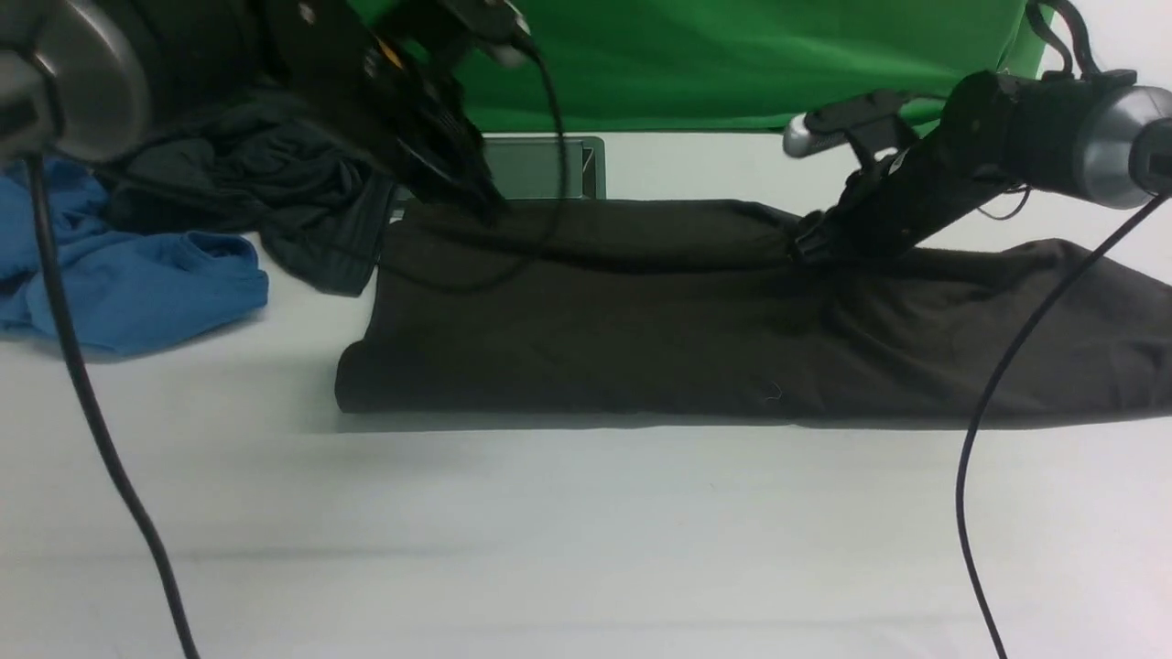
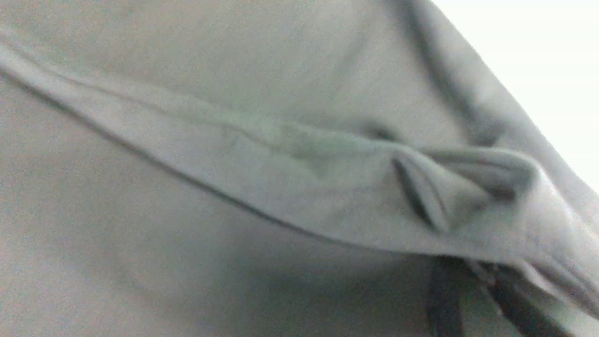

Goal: Fold a long-sleeved shirt on a white desktop.
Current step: 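Fold the black garment in half by bringing its near edge over to the far edge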

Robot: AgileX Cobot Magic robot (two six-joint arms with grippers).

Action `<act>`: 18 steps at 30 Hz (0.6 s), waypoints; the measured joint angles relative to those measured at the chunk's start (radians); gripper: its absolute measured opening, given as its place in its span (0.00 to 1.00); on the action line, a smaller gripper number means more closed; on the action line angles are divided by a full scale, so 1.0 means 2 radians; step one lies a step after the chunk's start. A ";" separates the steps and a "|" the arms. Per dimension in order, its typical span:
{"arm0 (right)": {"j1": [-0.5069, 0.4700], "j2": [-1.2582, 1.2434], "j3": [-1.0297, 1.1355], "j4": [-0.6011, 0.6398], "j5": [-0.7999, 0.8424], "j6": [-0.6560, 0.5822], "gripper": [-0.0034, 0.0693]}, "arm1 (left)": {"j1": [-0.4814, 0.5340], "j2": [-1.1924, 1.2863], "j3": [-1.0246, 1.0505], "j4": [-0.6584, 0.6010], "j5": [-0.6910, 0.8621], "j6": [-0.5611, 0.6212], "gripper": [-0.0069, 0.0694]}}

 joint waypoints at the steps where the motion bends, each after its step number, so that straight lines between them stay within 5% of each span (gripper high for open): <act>1: -0.002 0.005 0.000 0.000 -0.029 0.000 0.08 | -0.010 -0.001 0.009 0.000 0.001 0.000 0.11; 5: -0.013 0.027 -0.001 0.000 -0.161 0.000 0.08 | -0.043 -0.002 0.039 0.000 0.010 -0.002 0.11; 9: -0.025 0.026 -0.006 0.000 -0.171 0.000 0.09 | -0.058 -0.002 0.053 0.016 0.036 -0.003 0.11; 18: -0.110 -0.138 0.007 -0.024 0.098 0.003 0.10 | -0.055 -0.024 0.058 0.037 0.061 -0.022 0.11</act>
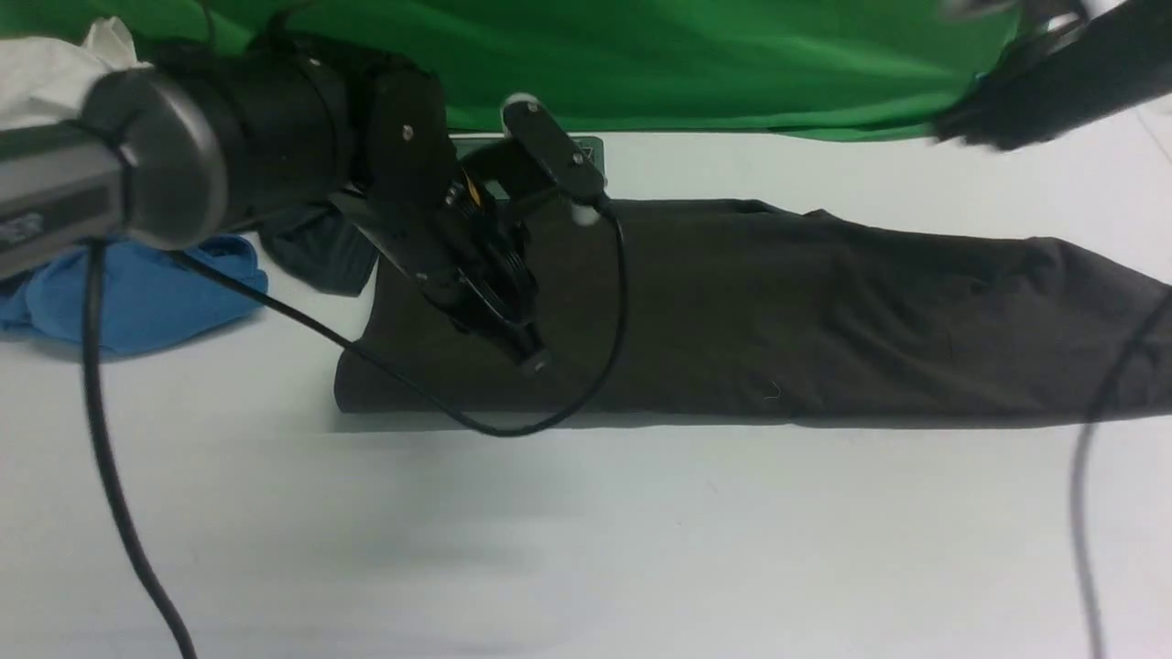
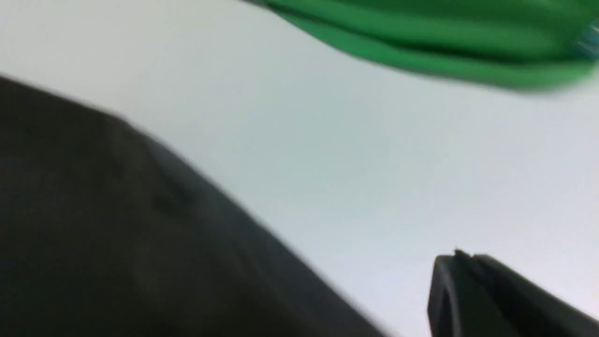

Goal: Fold a long-sleeved shirt on a white desktop.
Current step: 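Fold the black garment in half by bringing its near edge over to the far edge, then pull the folded dark garment lengthwise by its ends to straighten it flat on the table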

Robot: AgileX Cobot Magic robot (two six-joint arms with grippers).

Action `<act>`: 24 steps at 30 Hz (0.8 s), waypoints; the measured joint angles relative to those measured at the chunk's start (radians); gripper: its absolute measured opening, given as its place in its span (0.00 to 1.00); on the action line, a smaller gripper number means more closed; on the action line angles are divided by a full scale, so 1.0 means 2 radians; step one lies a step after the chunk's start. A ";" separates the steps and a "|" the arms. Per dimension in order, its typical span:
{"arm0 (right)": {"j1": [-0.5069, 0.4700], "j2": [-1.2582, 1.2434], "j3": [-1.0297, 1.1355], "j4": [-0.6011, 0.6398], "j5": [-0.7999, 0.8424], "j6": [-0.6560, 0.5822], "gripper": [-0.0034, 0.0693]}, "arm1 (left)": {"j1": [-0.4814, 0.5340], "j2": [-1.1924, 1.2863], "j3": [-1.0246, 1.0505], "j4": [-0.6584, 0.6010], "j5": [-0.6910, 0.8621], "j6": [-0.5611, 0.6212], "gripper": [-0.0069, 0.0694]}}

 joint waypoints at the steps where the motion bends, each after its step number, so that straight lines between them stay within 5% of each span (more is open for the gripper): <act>1: -0.007 -0.009 0.004 0.000 0.013 0.002 0.10 | 0.000 -0.003 0.000 -0.003 -0.001 0.001 0.11; 5: -0.088 -0.055 0.055 -0.003 0.098 0.025 0.29 | 0.000 -0.020 0.000 -0.076 -0.016 0.045 0.11; 8: -0.124 -0.047 0.089 -0.006 0.098 0.036 0.65 | 0.000 -0.022 0.000 -0.111 -0.019 0.071 0.11; 12: -0.145 -0.024 0.116 -0.007 0.067 0.038 0.94 | 0.000 -0.023 0.000 -0.126 -0.022 0.086 0.11; 24: -0.163 0.059 0.118 -0.003 0.007 0.046 0.99 | 0.000 -0.092 0.000 -0.152 -0.015 0.104 0.11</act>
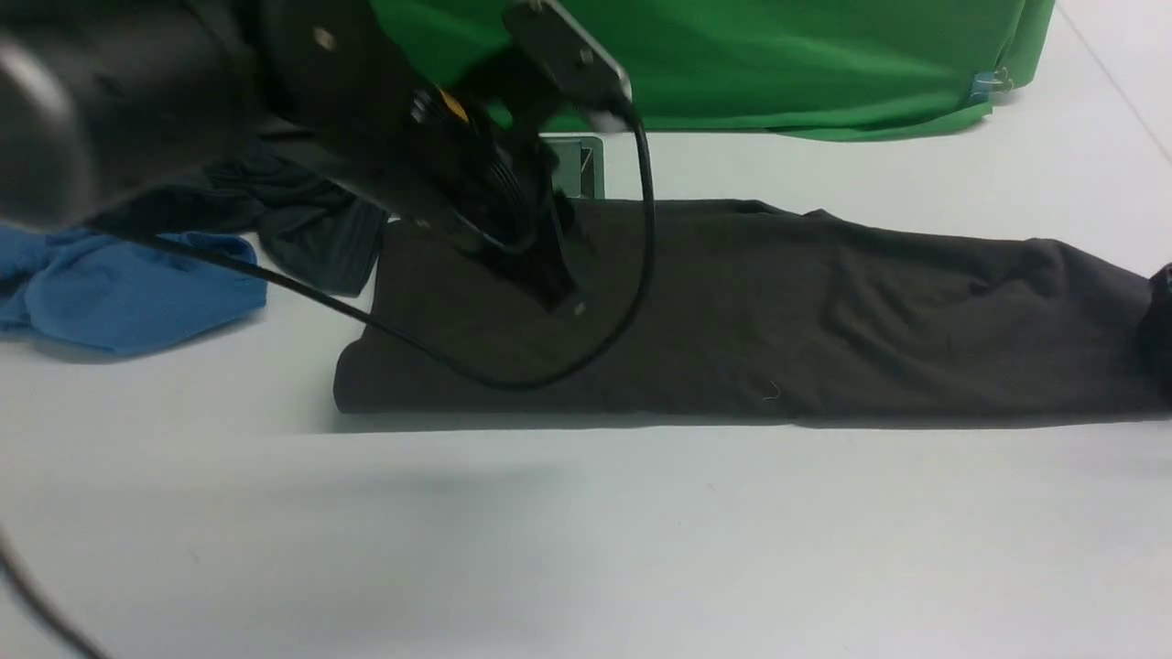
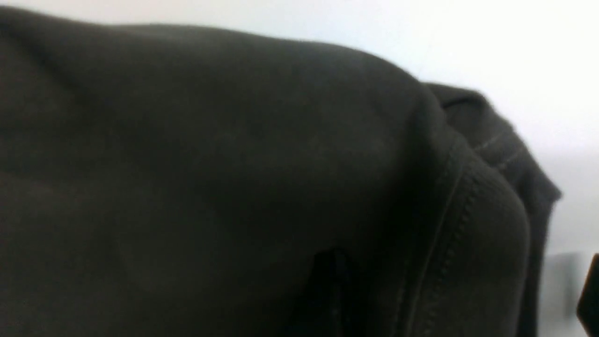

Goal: Fold a long-sleeved shirt on a white desktop.
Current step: 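Pull the folded dark garment lengthwise by its ends to straighten it flat on the table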

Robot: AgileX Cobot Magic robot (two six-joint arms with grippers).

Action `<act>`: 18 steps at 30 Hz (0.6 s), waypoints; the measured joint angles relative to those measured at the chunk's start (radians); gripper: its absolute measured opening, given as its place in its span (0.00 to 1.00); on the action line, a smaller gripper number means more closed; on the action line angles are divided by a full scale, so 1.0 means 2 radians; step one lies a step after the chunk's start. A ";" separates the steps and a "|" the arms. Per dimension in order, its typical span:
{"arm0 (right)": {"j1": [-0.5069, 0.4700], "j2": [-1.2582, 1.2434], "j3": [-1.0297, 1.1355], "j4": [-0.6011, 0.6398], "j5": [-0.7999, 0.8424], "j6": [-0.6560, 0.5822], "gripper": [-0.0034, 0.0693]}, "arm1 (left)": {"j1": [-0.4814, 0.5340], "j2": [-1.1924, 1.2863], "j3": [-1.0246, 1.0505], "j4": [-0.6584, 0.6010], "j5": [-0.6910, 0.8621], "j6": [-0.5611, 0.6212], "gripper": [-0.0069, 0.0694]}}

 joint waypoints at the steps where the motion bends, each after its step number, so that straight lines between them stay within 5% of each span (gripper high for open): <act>1: 0.000 0.000 0.000 0.000 -0.002 0.000 0.99 | 0.000 -0.003 0.000 0.000 -0.001 0.000 0.11; 8: 0.000 0.014 -0.006 0.035 -0.012 -0.019 0.83 | 0.000 -0.103 0.004 -0.008 -0.010 0.002 0.11; 12: 0.010 0.020 -0.010 0.064 -0.011 -0.052 0.49 | 0.000 -0.173 0.045 -0.012 -0.036 -0.001 0.11; 13: 0.011 0.020 -0.010 0.064 -0.011 -0.052 0.47 | 0.000 -0.179 0.047 -0.012 -0.037 -0.002 0.11; 15: 0.018 0.017 -0.010 0.068 -0.008 -0.053 0.23 | 0.000 -0.219 0.087 -0.012 -0.054 -0.007 0.11; 18: 0.020 0.011 -0.009 0.058 -0.002 -0.047 0.18 | 0.000 -0.254 0.129 -0.012 -0.073 -0.015 0.11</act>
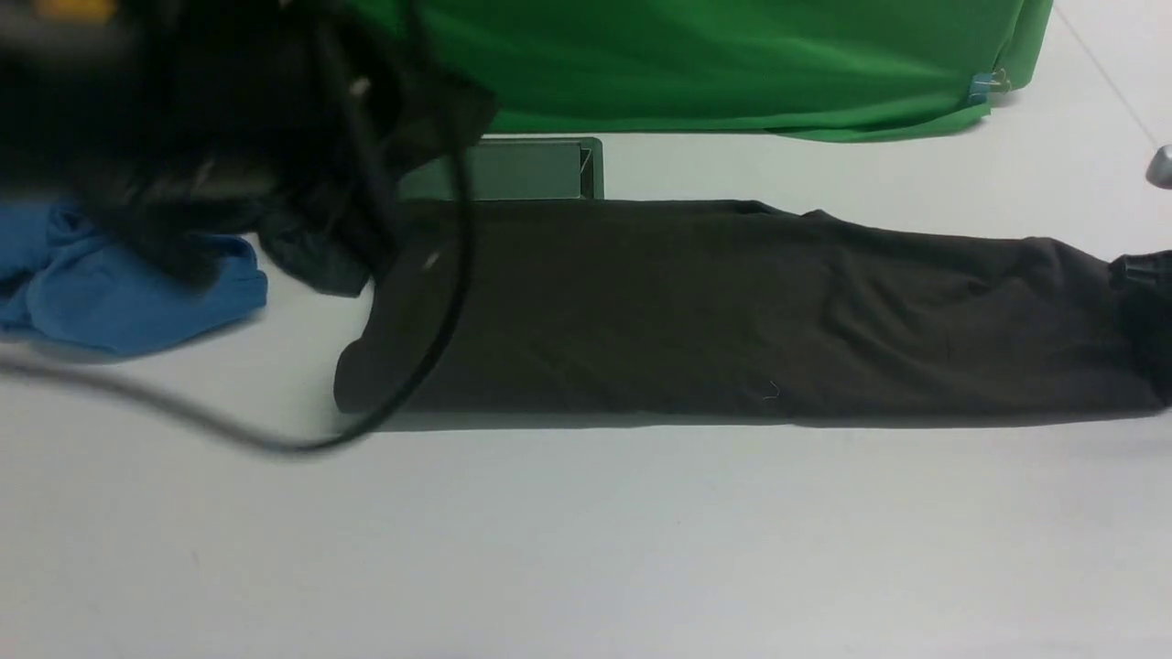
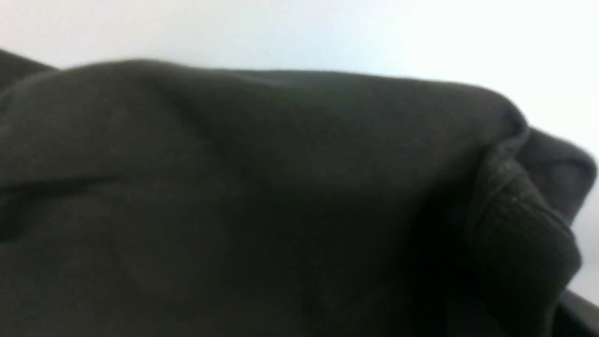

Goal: Fold a long-sleeved shirt on a white desktop.
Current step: 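Pull the folded dark garment lengthwise by its ends to straighten it flat on the table, then fold the right end of the dark garment over onto its left end with the right gripper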

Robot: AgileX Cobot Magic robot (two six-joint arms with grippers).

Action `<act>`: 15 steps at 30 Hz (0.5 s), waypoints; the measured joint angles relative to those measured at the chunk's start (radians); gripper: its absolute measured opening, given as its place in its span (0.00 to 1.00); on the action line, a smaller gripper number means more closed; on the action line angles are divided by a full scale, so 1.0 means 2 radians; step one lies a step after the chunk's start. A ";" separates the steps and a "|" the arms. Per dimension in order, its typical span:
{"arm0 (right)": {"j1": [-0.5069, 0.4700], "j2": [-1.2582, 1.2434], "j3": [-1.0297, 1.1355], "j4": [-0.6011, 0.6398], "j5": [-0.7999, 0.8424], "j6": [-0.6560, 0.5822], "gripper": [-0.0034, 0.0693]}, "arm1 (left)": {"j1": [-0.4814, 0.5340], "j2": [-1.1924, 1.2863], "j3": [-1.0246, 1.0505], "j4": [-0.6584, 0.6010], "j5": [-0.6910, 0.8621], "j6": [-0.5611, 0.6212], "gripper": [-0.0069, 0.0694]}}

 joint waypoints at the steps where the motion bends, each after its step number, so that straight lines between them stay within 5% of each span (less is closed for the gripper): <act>1: 0.000 -0.011 0.004 -0.024 0.016 0.015 0.18 | 0.000 -0.032 0.029 0.001 -0.016 -0.006 0.11; 9: -0.057 -0.128 0.011 -0.103 0.071 0.079 0.18 | 0.000 -0.173 0.159 0.003 -0.081 -0.015 0.11; 15: -0.043 -0.185 0.011 -0.094 0.095 0.087 0.18 | 0.000 -0.198 0.186 0.027 -0.083 -0.031 0.11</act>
